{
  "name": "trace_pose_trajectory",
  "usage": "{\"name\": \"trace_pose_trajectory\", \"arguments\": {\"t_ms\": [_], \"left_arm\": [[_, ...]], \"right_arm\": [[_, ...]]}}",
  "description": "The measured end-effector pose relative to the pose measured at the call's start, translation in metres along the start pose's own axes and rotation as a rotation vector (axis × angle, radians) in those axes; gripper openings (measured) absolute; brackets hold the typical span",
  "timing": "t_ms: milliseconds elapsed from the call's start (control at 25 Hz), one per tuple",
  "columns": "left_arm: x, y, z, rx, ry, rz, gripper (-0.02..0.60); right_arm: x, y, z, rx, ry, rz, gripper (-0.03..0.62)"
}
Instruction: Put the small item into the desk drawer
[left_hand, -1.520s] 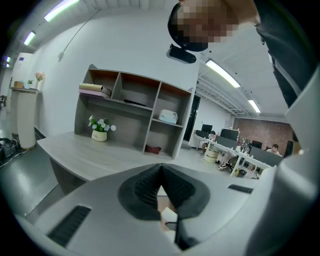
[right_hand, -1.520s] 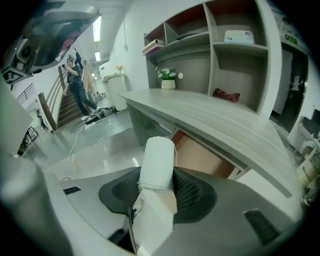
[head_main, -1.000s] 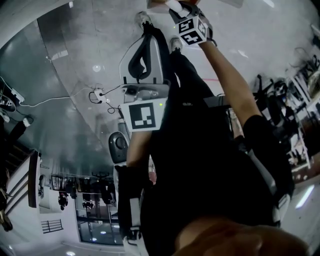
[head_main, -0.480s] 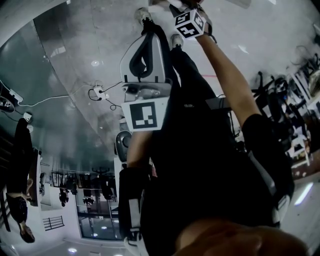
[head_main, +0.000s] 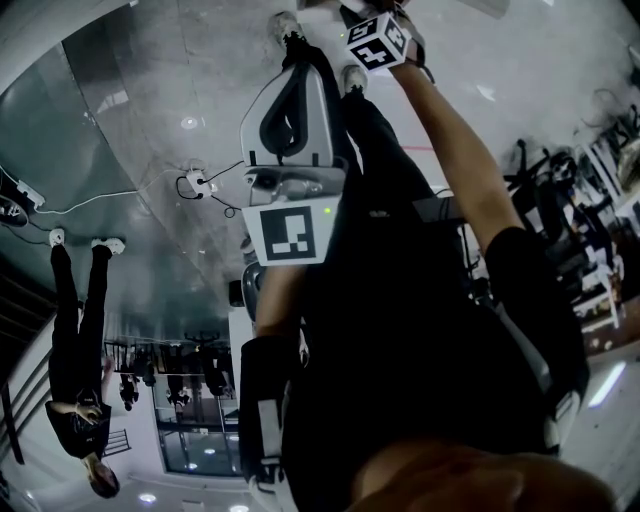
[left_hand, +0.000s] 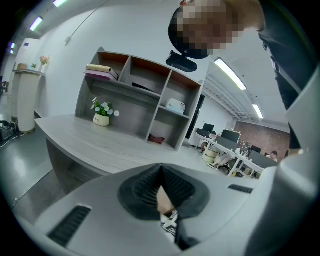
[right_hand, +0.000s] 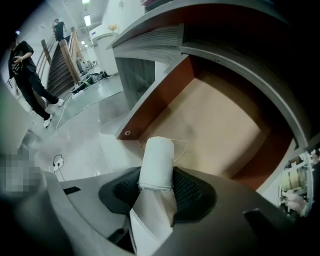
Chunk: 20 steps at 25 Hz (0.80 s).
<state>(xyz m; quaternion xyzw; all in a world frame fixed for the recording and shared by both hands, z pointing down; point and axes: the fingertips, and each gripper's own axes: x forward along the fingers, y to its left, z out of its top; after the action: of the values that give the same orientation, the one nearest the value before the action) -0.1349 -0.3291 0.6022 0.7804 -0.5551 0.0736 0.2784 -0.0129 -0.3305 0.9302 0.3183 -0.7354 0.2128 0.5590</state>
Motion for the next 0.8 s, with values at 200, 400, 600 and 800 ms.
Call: {"name": "trace_pose_trajectory", "arguments": {"t_ms": [200,400,600,800], "left_arm": [[0.002,0.000,-0.006,-0.006,0.007,0.003,-0.009],[0.007,0.002,-0.006,-0.008,0.008,0.003,-0.009],[0.008,0.005,-0.008,-0.015,0.008,0.007,-0.009],[0.008,0.005,-0.011,-0.022,0.014,0.009,-0.009]], "right_arm": [[0.006,-0.002,-0.006,0.009,0.020,-0.002,0.175],[0.014,-0.007,-0.005,0.016,0.037,0.001,0.175],[0.019,-0.011,-0.006,0.021,0.056,-0.001,0.175],[0.019,-0.011,-0.005,0.028,0.050,-0.007,0.175]]}}
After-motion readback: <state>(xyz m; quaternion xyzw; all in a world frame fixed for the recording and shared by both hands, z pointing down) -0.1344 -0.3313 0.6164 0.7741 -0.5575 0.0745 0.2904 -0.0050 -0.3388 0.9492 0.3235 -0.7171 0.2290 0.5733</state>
